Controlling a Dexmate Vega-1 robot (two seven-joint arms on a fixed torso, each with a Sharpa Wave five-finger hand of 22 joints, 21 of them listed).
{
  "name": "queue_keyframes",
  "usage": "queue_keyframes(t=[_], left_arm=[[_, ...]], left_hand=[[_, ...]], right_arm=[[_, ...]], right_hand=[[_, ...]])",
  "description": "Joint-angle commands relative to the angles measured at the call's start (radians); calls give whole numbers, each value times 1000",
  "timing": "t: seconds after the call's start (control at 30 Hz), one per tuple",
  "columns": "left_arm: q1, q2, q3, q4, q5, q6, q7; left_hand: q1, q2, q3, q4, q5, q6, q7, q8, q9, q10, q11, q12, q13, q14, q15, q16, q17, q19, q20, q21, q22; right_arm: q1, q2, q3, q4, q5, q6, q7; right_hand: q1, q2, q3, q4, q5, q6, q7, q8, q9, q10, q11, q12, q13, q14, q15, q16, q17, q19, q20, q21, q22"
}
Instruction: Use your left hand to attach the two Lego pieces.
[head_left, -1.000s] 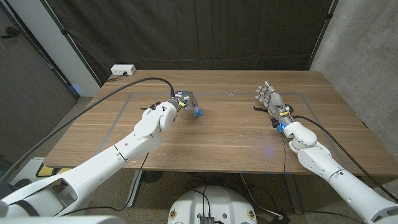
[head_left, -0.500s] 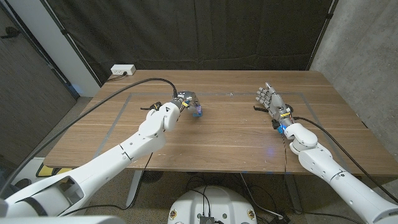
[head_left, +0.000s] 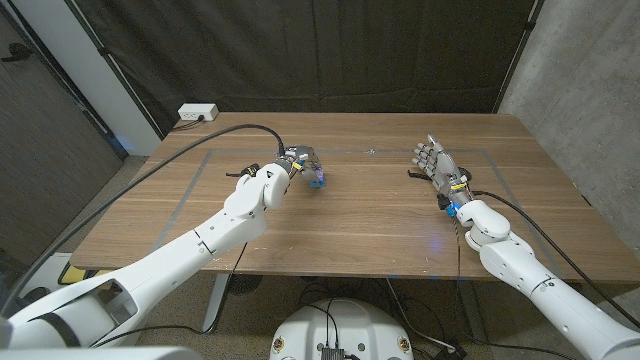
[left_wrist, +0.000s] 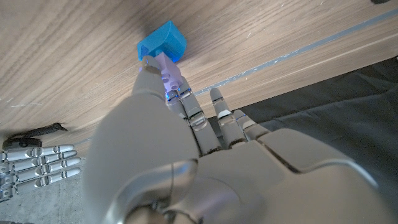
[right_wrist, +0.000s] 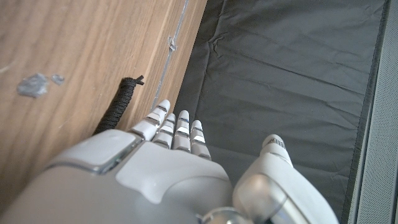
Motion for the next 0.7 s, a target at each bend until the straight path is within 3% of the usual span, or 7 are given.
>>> queue_keyframes(t=[0.03, 0.7], left_arm=[[-18, -1, 17, 21, -16, -4, -9], [-37, 0, 35, 31, -19, -15, -23]], left_hand=[[6, 2, 45, 43, 5, 48, 41, 7, 1, 18, -10, 5, 2, 13, -92, -1, 2, 9, -1, -1, 1], [5, 3, 51, 44, 5, 47, 43, 2, 2, 16, -10, 4, 2, 11, -88, -3, 2, 10, 8, -2, 1]], right_arm=[[0, -1, 0, -4, 1, -8, -4], [3, -6, 1, -8, -2, -8, -1]], right_hand=[[3, 9, -4, -1, -2, 8, -2, 1, 4, 6, 1, 10, 2, 3, 5, 0, 3, 6, 3, 6, 3], [4, 10, -5, -2, -2, 9, -2, 1, 4, 7, 3, 10, 2, 4, 4, 0, 3, 7, 3, 6, 3]])
